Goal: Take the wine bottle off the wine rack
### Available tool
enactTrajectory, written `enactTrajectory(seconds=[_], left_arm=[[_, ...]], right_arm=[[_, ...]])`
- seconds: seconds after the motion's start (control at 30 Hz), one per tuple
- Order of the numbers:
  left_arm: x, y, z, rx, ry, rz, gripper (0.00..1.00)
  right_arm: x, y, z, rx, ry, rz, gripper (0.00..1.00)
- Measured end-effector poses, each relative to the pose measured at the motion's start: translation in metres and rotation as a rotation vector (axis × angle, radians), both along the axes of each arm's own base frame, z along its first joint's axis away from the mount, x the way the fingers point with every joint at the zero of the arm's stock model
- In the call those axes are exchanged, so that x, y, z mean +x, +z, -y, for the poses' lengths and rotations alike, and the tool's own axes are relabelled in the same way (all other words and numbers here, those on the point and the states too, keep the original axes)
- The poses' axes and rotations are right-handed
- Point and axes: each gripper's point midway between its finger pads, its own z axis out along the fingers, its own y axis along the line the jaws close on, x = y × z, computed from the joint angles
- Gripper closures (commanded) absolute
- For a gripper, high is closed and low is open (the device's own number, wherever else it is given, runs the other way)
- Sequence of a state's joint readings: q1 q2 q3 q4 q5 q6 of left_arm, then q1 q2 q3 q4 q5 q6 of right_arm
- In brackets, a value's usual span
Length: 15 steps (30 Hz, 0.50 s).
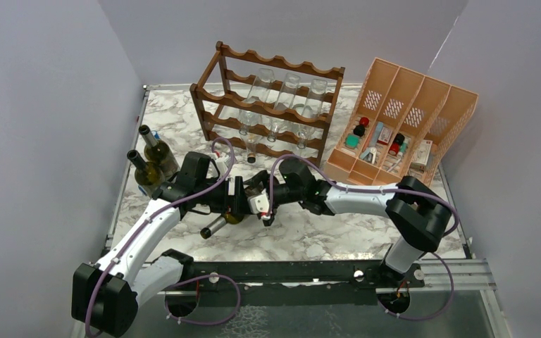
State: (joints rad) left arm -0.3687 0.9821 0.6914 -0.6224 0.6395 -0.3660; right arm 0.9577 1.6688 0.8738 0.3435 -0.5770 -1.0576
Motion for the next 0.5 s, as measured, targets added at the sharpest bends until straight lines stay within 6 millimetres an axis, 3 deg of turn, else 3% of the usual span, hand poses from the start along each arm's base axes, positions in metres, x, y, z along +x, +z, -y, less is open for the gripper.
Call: enactTrajectory(seconds=[0.17, 0.3, 0.5], left_arm=[[0.0, 0.0, 0.0, 0.001, 0.0, -0.002, 0.5], [0.001, 0.0, 0.0, 0.002, 0.0, -0.005, 0.47], [0.001, 0.002, 0.0, 0.003, 0.0, -0.005, 0.29]], right_arm=[[-0.005, 0.001, -0.003, 0.015, 0.012, -0.012, 0.08], [-0.009, 0.003, -0.005, 0.035, 0.02, -0.026, 0.16], [-0.011, 0.003, -0.004, 0.075, 0.007, -0.039, 0.3]])
